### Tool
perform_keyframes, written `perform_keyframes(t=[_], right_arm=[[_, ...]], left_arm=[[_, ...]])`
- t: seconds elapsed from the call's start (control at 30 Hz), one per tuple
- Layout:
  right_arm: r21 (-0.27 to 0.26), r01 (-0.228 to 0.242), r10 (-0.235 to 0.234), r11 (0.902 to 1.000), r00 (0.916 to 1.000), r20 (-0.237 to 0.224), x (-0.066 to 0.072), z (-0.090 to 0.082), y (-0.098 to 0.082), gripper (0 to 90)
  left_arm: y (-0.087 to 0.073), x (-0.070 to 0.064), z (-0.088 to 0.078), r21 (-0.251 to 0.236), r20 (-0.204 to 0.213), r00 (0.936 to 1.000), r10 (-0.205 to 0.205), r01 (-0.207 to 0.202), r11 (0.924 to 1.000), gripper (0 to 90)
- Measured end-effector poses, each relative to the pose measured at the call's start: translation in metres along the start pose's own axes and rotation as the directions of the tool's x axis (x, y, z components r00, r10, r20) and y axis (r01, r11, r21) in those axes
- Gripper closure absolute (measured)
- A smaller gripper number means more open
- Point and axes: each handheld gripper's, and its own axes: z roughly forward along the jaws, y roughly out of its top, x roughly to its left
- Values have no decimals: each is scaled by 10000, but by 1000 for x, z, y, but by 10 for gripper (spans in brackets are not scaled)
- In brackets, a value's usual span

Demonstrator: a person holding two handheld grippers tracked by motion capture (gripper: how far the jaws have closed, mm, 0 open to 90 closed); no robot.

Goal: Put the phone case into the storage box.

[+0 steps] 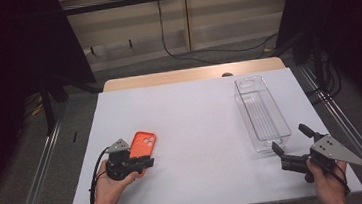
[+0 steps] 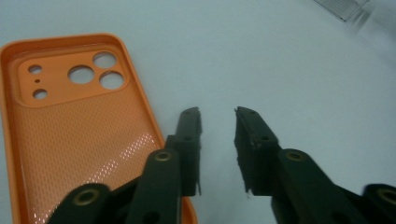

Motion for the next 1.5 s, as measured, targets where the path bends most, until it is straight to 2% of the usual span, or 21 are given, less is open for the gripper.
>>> perform_keyframes(t=[0.13,0.2,0.3,0.33,0.43,0.5,0.57,0.63,0.7,0.73,0.83,0.93,1.07,1.3,1.4,1.5], right_arm=[[-7,3,-3,10000,10000,-20,0,0,0,0],[2,-1,1,10000,10000,-12,0,0,0,0],[18,14,-14,10000,10000,-3,0,0,0,0],[21,6,-6,10000,10000,-4,0,0,0,0],[15,11,-11,10000,10000,-20,0,0,0,0],[-8,3,-3,10000,10000,-38,0,0,0,0],[-34,2,-2,10000,10000,-32,0,0,0,0],[-11,-9,9,10000,10000,-46,0,0,0,0],[-22,0,0,10000,10000,-49,0,0,0,0],[-16,-1,1,10000,10000,-50,0,0,0,0],[4,7,-7,10000,10000,-29,0,0,0,0],[8,8,-8,10000,10000,-36,0,0,0,0],[-9,-12,12,10000,10000,-46,0,0,0,0],[-10,-10,10,10000,10000,-39,0,0,0,0],[10,4,-4,10000,10000,-24,0,0,0,0],[20,-43,44,10000,10000,-22,0,0,0,0]], left_arm=[[1,-4,0,-84,21,9997,262,-262,9996,595],[1,-4,0,-105,-174,9994,304,-306,9995,530],[1,-3,-2,-272,-341,9992,219,-228,9994,436],[2,-2,-3,-305,-488,9987,158,-173,9994,380],[3,-1,-7,-478,-568,9984,18,-45,9988,271],[2,0,-10,-634,-853,9962,159,-213,9978,185],[2,1,-13,-785,-1014,9948,110,-190,9967,116],[2,4,-18,-774,-937,9955,148,-221,9968,45],[2,7,-22,-872,-783,9969,19,-87,9962,61],[2,8,-24,-945,-800,9968,82,-157,9954,50],[2,12,-29,-1101,-734,9972,-114,33,9939,36],[1,15,-32,-820,-1084,9940,-112,23,9966,41],[0,23,-35,-586,-1221,9918,-374,304,9978,47],[4,37,-34,-252,-1712,9843,-432,395,9989,59],[8,41,-31,-136,-1782,9829,-467,450,9989,68],[9,43,-26,166,-1604,9857,-517,551,9983,68]])
